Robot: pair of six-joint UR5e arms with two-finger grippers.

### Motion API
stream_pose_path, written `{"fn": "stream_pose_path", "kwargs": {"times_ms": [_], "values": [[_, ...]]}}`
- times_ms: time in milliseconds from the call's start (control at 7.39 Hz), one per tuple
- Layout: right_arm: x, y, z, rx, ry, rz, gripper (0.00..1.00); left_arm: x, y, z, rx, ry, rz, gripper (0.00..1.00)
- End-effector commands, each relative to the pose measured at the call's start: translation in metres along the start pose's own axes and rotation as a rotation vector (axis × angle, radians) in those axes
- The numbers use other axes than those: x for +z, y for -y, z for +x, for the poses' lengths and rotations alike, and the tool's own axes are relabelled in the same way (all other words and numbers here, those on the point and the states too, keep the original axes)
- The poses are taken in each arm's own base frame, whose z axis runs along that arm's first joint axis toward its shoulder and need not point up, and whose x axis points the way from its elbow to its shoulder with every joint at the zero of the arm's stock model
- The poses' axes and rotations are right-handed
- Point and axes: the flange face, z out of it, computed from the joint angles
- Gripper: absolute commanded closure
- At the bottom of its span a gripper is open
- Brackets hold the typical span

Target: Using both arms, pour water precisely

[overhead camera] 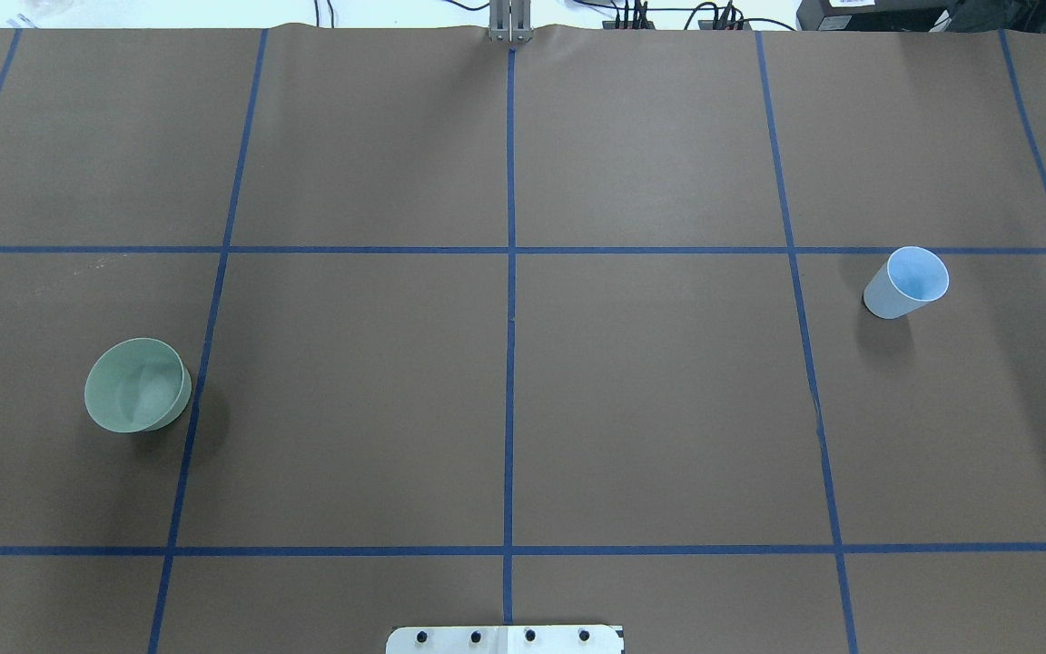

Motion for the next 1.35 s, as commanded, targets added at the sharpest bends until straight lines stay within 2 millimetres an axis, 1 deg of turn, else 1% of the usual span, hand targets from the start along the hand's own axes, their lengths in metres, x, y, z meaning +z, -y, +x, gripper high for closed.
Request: {"fn": "stream_pose_path", "kwargs": {"times_ms": [0, 541, 676, 947, 1082, 1217], "values": [[0.0, 0.0, 0.0, 0.003, 0.0, -0.001, 0.0, -0.001, -0.001, 0.001, 0.002, 0.0, 0.002, 0.0], [-0.001, 0.002, -0.001, -0.002, 0.0, 0.002, 0.0, -0.007, 0.0, 0.007, 0.013, -0.013, 0.014, 0.0], [-0.002, 0.003, -0.002, -0.003, 0.0, 0.003, 0.0, -0.01, 0.008, 0.017, 0.035, -0.044, 0.027, 0.0], [-0.004, 0.001, -0.003, -0.007, 0.003, 0.008, 0.0, -0.013, 0.006, 0.032, 0.043, -0.171, 0.019, 0.0], [-0.005, 0.002, -0.004, -0.009, 0.003, 0.01, 0.0, -0.01, 0.01, 0.032, 0.037, -0.177, 0.01, 0.0], [-0.008, 0.003, -0.008, -0.016, 0.005, 0.016, 0.0, -0.018, 0.017, 0.04, 0.059, -0.181, 0.028, 0.0]]}}
